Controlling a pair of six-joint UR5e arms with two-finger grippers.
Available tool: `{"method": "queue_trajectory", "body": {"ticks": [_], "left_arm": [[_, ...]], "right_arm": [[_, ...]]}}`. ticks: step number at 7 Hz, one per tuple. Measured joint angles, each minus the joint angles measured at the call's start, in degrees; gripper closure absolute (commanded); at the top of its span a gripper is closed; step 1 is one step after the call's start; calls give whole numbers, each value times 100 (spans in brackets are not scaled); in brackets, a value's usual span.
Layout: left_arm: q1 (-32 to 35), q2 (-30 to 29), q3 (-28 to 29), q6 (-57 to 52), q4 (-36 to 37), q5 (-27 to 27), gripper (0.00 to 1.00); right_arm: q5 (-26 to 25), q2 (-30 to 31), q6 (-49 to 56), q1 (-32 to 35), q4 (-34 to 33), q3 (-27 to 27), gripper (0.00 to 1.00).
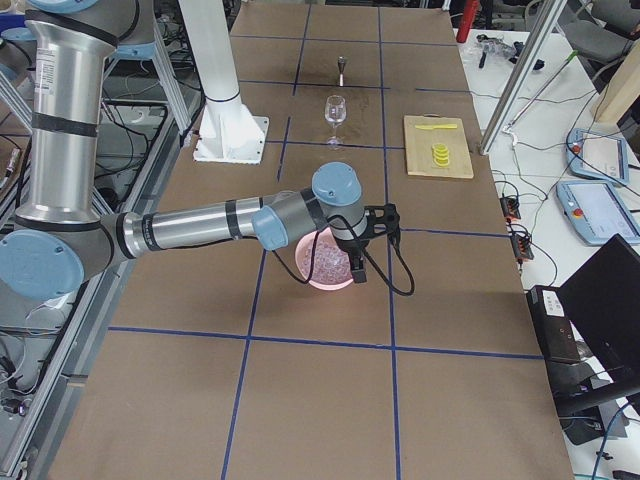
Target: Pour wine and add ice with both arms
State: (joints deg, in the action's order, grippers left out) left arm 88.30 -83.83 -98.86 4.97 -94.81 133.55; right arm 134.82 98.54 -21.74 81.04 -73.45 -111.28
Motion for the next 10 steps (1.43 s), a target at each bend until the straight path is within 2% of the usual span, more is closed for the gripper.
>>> {"method": "queue_trajectory", "body": {"ticks": [2,4,5,6,8,10], "left_arm": [[3,-37,-64,3,-3,11,0],[3,-73,-138,6,-10,13,0],[3,-78,-179,9,-11,13,0],[2,-93,-204,11,-11,13,0],[-4,-131,-215,12,-17,13,0],[-4,-140,-214,12,-19,13,0]], "right_arm": [[-702,71,-1372,-1090,797,-273,0],[-1392,301,-2153,-1924,1441,-277,1],[-1786,407,-2379,-2320,1631,-254,5],[-2131,501,-2456,-2668,1797,-224,14],[-2342,615,-1947,-2953,1940,-182,15],[-2317,700,-706,-2993,1969,-62,16]]}}
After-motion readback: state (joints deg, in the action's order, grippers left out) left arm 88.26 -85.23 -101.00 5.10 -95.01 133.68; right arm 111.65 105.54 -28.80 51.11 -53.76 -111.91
